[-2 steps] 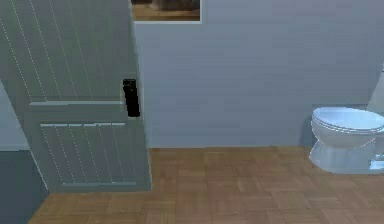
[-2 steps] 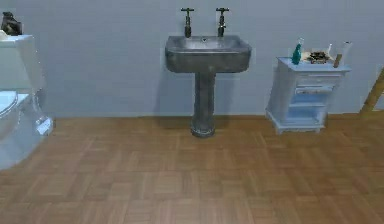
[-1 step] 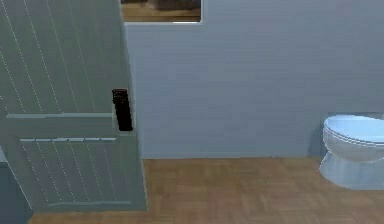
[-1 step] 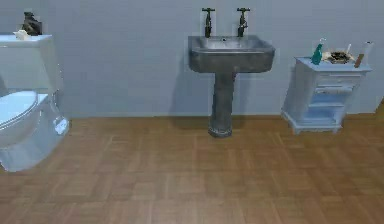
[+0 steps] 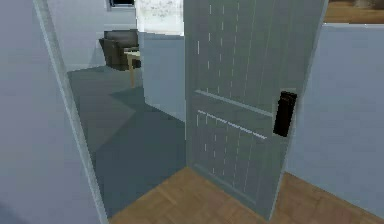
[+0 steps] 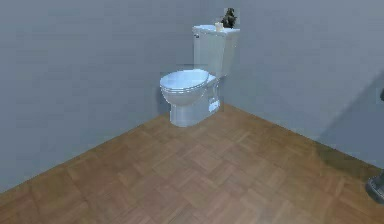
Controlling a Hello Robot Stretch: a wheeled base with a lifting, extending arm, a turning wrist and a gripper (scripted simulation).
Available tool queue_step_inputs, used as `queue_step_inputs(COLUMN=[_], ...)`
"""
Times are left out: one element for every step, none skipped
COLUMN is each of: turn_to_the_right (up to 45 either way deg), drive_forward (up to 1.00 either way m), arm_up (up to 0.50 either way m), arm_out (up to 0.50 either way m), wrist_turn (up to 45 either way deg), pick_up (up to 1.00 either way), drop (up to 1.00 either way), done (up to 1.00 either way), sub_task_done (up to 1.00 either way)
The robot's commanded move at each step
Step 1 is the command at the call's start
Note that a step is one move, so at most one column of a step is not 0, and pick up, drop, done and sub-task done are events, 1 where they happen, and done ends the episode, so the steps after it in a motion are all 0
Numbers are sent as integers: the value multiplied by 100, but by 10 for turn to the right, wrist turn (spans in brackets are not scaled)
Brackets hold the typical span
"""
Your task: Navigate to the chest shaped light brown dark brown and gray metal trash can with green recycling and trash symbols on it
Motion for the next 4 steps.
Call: queue_step_inputs(turn_to_the_right=[-60, 0, -210, 0], drive_forward=[0, 100, 0, 100], arm_up=[0, 0, 0, 0], arm_out=[0, 0, 0, 0], wrist_turn=[0, 0, 0, 0], pick_up=[0, 0, 0, 0], drop=[0, 0, 0, 0], done=[0, 0, 0, 0], sub_task_done=[0, 0, 0, 0])
